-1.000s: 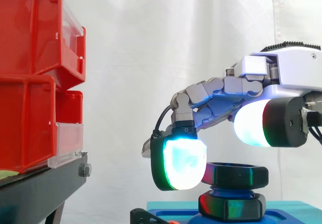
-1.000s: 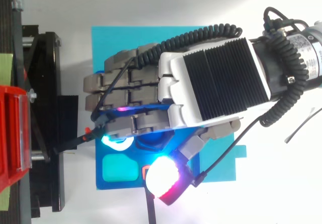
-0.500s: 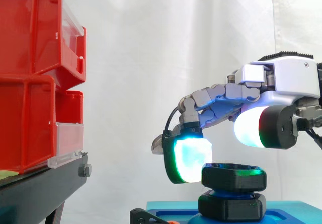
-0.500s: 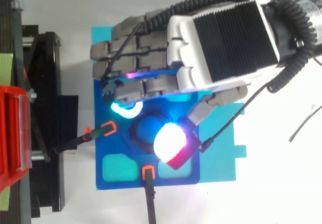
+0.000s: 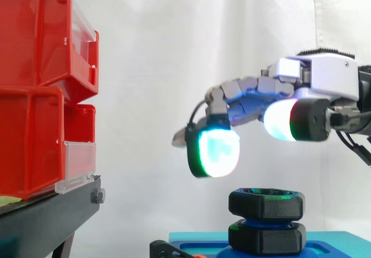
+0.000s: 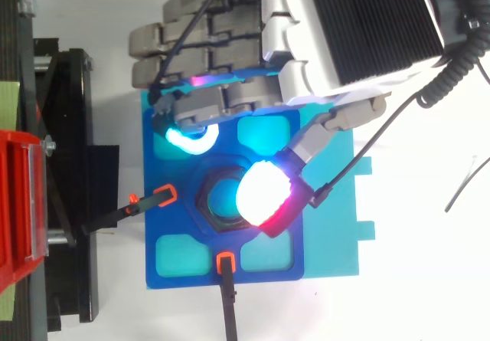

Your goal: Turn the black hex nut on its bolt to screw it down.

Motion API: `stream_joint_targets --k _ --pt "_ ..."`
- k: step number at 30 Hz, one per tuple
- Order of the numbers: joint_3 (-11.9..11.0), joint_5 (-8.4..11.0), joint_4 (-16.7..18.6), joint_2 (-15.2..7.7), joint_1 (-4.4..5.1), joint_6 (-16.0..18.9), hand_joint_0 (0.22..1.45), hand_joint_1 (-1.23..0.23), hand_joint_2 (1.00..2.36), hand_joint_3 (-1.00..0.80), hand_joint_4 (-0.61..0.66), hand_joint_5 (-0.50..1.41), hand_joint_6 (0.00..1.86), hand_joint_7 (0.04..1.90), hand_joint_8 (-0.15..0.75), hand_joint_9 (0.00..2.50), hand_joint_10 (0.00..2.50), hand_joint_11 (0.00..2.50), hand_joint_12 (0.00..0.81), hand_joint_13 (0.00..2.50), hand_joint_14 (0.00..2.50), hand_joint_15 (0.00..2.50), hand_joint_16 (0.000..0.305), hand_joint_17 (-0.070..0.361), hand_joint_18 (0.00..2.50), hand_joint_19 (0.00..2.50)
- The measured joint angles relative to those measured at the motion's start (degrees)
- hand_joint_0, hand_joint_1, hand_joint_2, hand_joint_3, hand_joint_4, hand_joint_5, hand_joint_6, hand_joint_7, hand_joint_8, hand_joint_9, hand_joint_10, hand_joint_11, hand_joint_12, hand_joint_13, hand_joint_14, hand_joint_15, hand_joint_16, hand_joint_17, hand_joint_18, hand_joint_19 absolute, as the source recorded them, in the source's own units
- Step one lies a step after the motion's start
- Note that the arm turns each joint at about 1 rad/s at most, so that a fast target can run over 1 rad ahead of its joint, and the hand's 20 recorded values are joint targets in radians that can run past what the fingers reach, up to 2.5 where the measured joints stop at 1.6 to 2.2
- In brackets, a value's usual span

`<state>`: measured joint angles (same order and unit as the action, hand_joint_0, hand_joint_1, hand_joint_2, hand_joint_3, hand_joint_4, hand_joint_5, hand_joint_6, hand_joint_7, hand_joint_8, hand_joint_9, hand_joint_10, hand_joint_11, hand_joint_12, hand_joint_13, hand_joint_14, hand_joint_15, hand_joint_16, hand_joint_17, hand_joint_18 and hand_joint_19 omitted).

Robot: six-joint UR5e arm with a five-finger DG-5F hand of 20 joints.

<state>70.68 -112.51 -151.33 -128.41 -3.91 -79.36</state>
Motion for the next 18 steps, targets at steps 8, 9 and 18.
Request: stream_joint_targets --k 8,9,18 --pt "0.0 2.22 2.3 0.0 1.92 0.1 0.51 -0.25 1.0 -0.5 0.16 -0.08 0.5 1.19 0.244 0.5 0.01 0.17 0.347 0.47 0.0 0.11 0.06 0.135 0.4 0.46" --pt "0.0 2.51 2.1 0.0 2.23 0.1 0.51 -0.25 1.0 -0.5 0.16 -0.08 0.5 1.19 0.244 0.49 0.01 0.17 0.347 0.47 0.0 0.11 0.06 0.135 0.4 0.45" --pt "0.0 5.4 0.1 -0.1 4.51 0.1 0.51 -0.25 1.0 -0.5 0.16 -0.08 0.5 1.17 0.243 0.5 0.01 0.18 0.349 0.48 0.0 0.11 0.06 0.135 0.4 0.46"
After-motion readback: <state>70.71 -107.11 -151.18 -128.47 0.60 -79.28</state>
